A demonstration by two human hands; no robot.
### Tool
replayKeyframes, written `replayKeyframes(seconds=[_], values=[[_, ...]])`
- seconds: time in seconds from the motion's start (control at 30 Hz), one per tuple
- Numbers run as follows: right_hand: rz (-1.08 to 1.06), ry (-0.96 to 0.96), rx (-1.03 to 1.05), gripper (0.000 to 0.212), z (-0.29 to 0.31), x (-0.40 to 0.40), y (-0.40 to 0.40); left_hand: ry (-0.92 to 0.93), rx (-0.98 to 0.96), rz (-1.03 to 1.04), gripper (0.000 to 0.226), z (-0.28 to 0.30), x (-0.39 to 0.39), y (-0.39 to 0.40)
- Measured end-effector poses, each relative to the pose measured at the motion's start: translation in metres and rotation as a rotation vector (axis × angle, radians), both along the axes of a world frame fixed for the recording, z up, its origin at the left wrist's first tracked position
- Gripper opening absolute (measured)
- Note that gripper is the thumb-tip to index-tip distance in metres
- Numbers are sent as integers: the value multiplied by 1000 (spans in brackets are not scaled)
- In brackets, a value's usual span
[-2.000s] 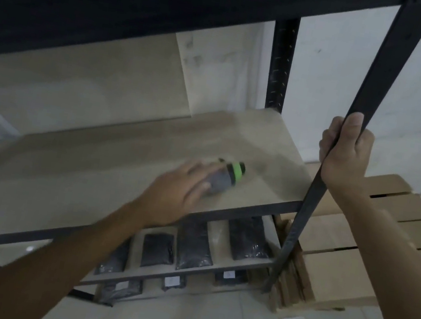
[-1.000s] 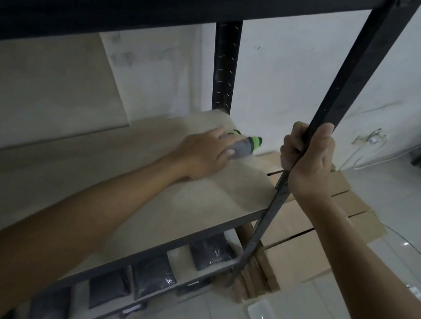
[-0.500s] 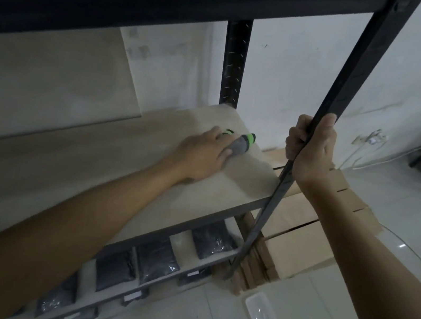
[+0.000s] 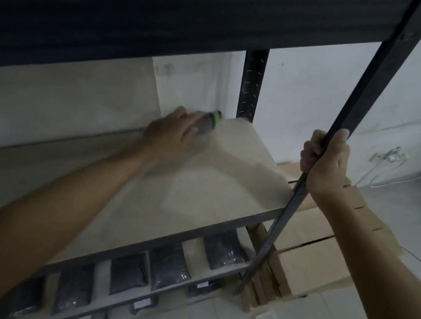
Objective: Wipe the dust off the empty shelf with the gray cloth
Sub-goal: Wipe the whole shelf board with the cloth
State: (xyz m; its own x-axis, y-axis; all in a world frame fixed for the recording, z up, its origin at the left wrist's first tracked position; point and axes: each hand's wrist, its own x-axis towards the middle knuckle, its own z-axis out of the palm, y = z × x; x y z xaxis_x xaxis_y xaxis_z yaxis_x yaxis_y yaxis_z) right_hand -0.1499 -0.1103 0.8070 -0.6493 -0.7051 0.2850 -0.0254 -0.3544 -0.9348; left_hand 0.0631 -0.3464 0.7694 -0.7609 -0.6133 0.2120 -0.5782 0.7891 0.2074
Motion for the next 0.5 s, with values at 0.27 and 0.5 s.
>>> replayKeyframes(seconds=[0.27,0.5], values=[[5,59,-26,71,-4,-2,2,-29,93,121,49,-35,19,-13],[6,135,-28,63,-3,-3,4,-156,133,-323,50,-20,72,145]])
